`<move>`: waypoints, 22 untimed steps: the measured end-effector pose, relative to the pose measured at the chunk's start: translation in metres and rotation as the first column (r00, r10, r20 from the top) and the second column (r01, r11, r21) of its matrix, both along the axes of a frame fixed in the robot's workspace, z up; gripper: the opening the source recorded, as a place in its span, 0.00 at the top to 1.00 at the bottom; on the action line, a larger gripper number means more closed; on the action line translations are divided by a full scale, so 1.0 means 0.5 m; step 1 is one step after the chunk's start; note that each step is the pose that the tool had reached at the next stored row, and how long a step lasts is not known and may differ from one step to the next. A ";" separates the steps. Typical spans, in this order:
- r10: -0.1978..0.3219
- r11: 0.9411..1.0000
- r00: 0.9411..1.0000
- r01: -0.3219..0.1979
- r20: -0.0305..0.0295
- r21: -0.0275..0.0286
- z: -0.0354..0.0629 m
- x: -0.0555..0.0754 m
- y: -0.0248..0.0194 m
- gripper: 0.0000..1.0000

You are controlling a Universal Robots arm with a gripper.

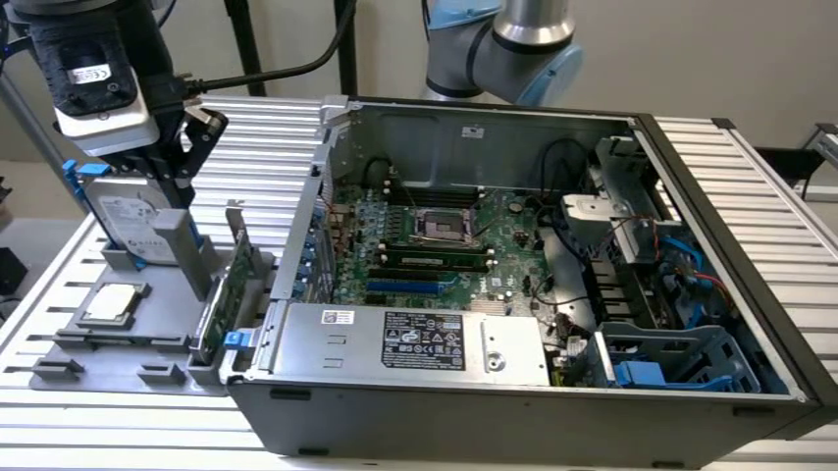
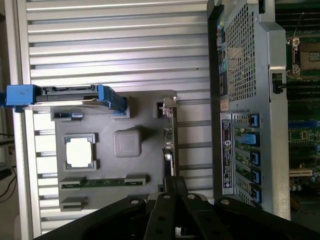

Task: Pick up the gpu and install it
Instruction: 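Pick up the gpu and move the gpu toward the slot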

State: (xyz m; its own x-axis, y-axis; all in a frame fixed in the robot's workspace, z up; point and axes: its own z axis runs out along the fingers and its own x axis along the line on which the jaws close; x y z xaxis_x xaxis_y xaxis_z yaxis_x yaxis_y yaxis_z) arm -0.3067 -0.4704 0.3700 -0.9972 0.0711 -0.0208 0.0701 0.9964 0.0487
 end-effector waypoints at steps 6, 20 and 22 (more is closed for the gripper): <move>0.000 1.000 1.000 0.000 0.000 0.000 0.000 0.000 0.0000 0.70; 0.000 1.000 1.000 0.000 -0.003 -0.012 -0.037 0.000 0.0000 0.52; 0.000 1.000 1.000 0.000 -0.003 -0.012 -0.044 0.000 0.0000 0.52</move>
State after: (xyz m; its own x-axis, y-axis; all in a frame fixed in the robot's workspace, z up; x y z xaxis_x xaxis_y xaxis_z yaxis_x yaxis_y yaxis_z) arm -0.3068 -0.4704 0.3478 -0.9973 0.0709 -0.0190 0.0702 0.9969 0.0362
